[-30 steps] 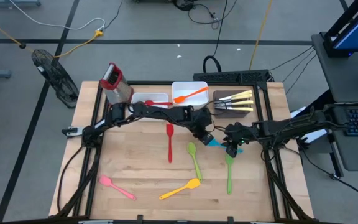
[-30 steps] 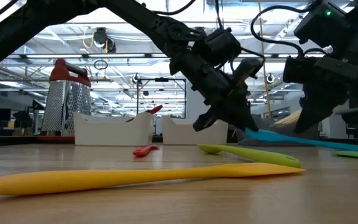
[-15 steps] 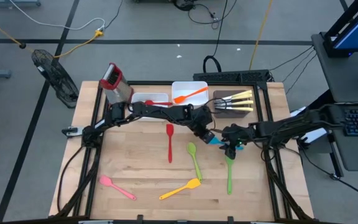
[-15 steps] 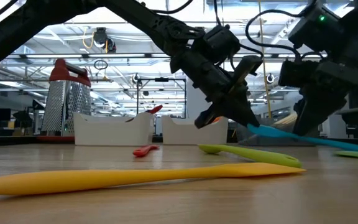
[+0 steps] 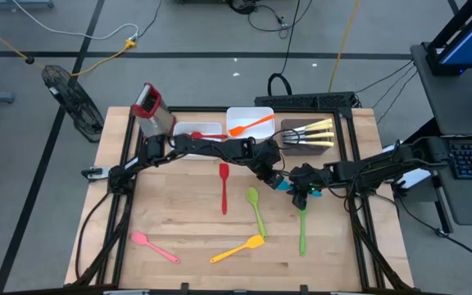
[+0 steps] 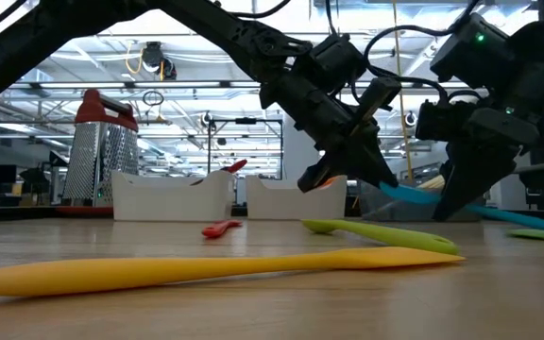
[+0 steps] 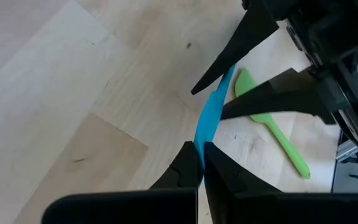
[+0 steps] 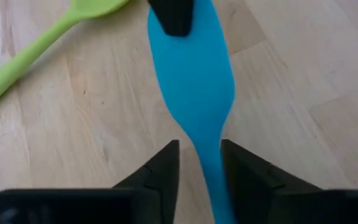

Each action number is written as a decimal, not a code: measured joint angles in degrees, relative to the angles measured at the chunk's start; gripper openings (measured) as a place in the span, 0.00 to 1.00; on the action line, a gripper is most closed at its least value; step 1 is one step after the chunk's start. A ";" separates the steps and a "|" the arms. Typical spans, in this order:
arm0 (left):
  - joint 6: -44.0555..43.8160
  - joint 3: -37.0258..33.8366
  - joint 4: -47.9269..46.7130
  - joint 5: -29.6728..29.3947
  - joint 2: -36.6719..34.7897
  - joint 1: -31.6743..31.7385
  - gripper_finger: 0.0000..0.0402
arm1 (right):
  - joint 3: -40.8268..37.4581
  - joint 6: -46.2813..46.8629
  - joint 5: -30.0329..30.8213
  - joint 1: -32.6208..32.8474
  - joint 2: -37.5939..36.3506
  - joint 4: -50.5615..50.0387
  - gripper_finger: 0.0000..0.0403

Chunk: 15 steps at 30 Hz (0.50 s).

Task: Pick & Place Kitchen Items
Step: Put the blue spatula into the right white bin

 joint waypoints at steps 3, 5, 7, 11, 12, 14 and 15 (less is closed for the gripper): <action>-0.02 0.02 -0.16 -0.06 0.00 -0.02 0.00 | 0.01 1.61 -0.22 0.00 -0.02 -0.62 0.18; 0.07 0.02 -0.17 -0.28 0.00 -0.02 0.00 | 0.02 2.28 -1.49 0.00 -0.02 -0.72 0.11; 0.20 0.02 -0.06 -0.28 0.00 0.08 0.00 | 0.02 2.32 -2.00 0.09 -0.04 -0.49 0.04; 0.20 0.04 -0.03 -0.52 0.00 0.06 0.00 | 0.02 4.36 -1.88 0.04 -0.04 -0.62 0.04; 0.24 0.04 -0.03 -0.55 0.00 0.06 0.00 | 0.02 4.81 -1.91 0.04 -0.04 -0.62 0.04; 0.83 0.04 0.21 -0.69 0.00 0.07 0.00 | 0.02 5.09 -1.88 0.04 -0.04 -0.68 0.03; 1.19 0.04 0.22 -0.69 0.00 0.08 0.01 | 0.02 5.10 -1.84 0.04 -0.04 -0.68 0.03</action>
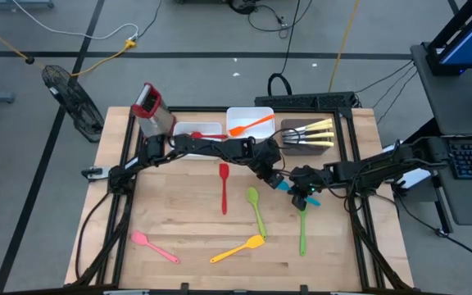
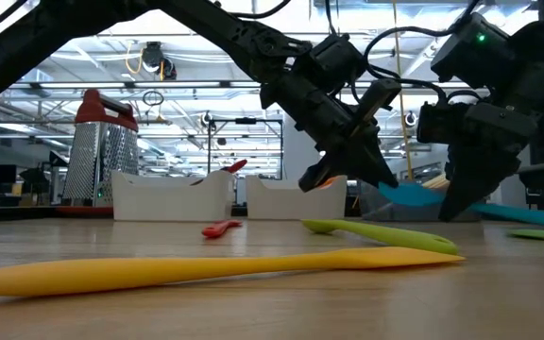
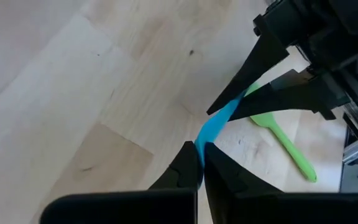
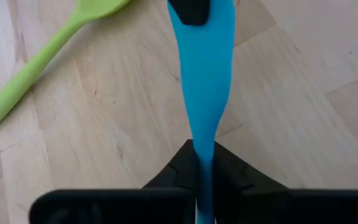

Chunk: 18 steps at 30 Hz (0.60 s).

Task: Pick & Place Kitchen Items
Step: Put the blue spatula into the right white bin

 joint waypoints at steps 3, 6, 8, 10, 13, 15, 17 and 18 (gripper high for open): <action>1.37 0.00 0.00 0.00 0.00 0.00 0.06 | 0.00 0.18 0.10 0.00 0.00 -0.43 0.03; 3.23 0.00 -0.06 0.00 0.00 0.06 0.13 | 0.02 0.27 0.23 -0.02 -0.01 -1.80 0.02; 5.20 0.00 -0.31 0.12 0.00 0.32 0.18 | 0.02 0.42 0.24 0.00 -0.02 -2.86 0.02; 5.89 0.00 -0.45 0.44 0.00 0.76 0.23 | -0.04 0.55 0.39 -0.02 0.00 -3.93 0.02; 6.17 0.00 -1.41 1.45 -0.07 1.69 0.30 | 0.00 0.66 0.46 -0.03 -0.11 -4.45 0.02; 6.35 0.00 -2.52 2.87 -0.07 2.55 0.35 | 0.00 0.63 0.45 -0.04 -0.20 -4.83 0.02; 6.52 0.00 -3.82 5.03 -0.09 3.30 0.38 | 0.00 0.60 0.43 -0.04 -0.42 -5.22 0.02; 7.14 0.00 -4.66 6.28 -0.09 3.68 0.40 | 0.00 0.59 0.42 -0.03 -0.61 -5.55 0.02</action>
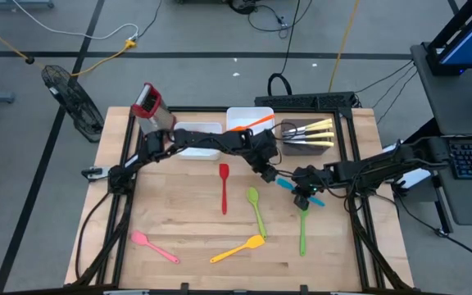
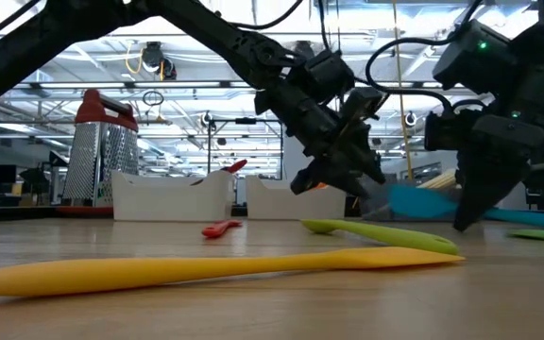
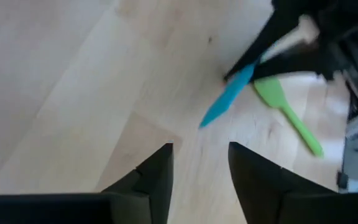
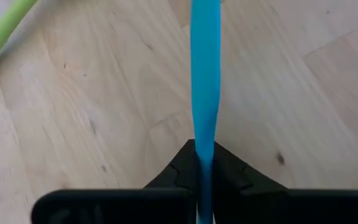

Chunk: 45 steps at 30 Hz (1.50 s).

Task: Pick & Place Kitchen Items
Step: Put the blue spatula into the right white bin

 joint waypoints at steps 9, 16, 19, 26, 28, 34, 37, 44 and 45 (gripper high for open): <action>5.63 -0.02 -5.81 -11.78 -6.08 -1.20 0.44 | 0.00 -0.48 0.03 -0.01 -4.95 -4.94 0.02; 14.43 0.00 -5.73 -18.77 -14.95 -2.48 0.44 | 6.72 -7.16 2.67 -2.04 -8.81 -11.51 0.02; 17.96 0.00 -6.38 -21.01 -18.48 -2.21 0.44 | 11.62 -13.03 2.83 -4.85 -8.43 -14.83 0.02; 21.11 0.00 -10.87 -26.24 -24.76 -0.70 0.44 | 23.32 -29.16 2.50 -14.09 -4.21 -19.67 0.02; 22.17 0.00 -12.12 -27.07 -25.96 -0.53 0.44 | 26.85 -34.75 1.67 -17.22 -1.91 -20.02 0.02; 24.10 -0.02 -14.25 -29.29 -28.21 -0.28 0.44 | 36.44 -49.89 1.75 -25.56 7.16 -21.95 0.02; 24.70 -0.11 -15.79 -29.96 -29.57 0.21 0.44 | 41.00 -55.78 3.10 -28.15 12.10 -21.91 0.02; 24.67 -7.12 -11.48 -31.06 -37.04 1.99 0.44 | 50.13 -66.30 7.62 -31.17 21.56 -22.07 0.02; 24.36 -9.45 -10.39 -31.04 -38.74 2.40 0.44 | 51.33 -67.62 8.99 -31.21 22.82 -21.95 0.02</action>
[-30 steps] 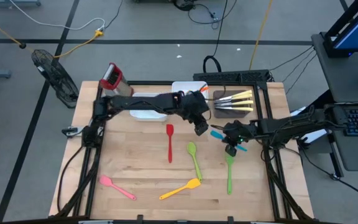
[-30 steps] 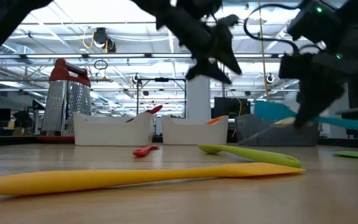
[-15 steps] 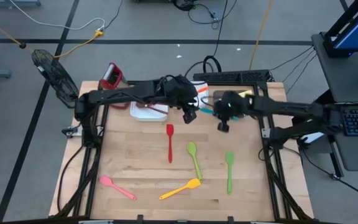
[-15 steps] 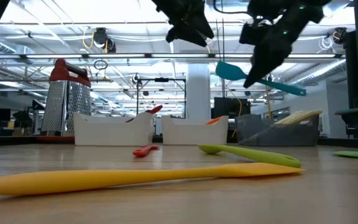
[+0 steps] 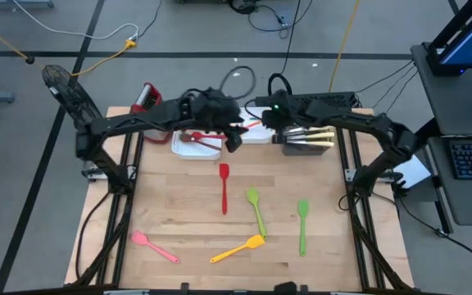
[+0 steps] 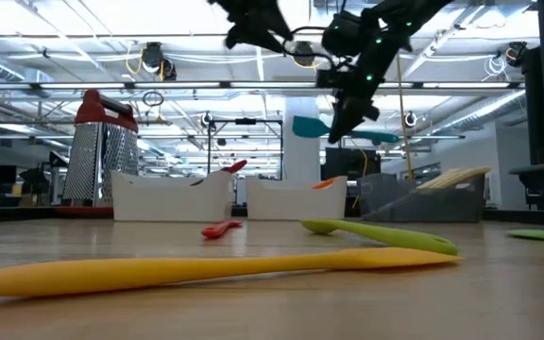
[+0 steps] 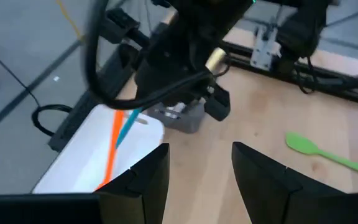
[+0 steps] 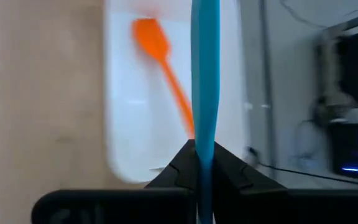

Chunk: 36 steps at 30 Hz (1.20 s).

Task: Pick & Place Kitchen Items
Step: Put the blue spatula into the right white bin

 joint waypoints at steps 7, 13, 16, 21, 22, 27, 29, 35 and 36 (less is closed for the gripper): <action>-5.32 -18.16 15.06 0.04 -12.38 2.33 0.44 | 5.74 -10.62 9.04 0.21 8.82 0.48 0.02; -9.24 -29.08 24.73 0.02 -18.04 2.36 0.44 | 8.69 -21.61 19.08 0.78 16.54 3.63 0.02; -10.65 -31.36 25.17 -0.05 -18.76 2.38 0.44 | 9.22 -27.76 21.65 2.16 19.08 6.43 0.02; -11.70 -32.17 25.37 0.03 -18.65 2.37 0.44 | 9.22 -37.17 25.50 4.69 22.36 13.21 0.02; -11.67 -32.17 25.25 0.02 -18.65 2.38 0.44 | 9.22 -38.56 25.43 5.07 22.50 13.31 0.02; -11.13 -32.17 24.73 0.01 -18.65 2.49 0.44 | 9.24 -40.79 24.52 5.91 22.39 14.83 0.02; -10.86 -32.17 24.71 0.03 -18.65 2.58 0.44 | 9.24 -40.93 23.73 5.85 22.41 16.80 0.04; -10.81 -32.17 23.99 0.06 -18.65 2.58 0.44 | 9.28 -44.72 22.53 5.03 22.39 18.43 0.11; -10.81 -32.17 23.80 0.06 -18.63 2.58 0.44 | 9.28 -45.09 22.03 5.02 22.39 18.43 0.11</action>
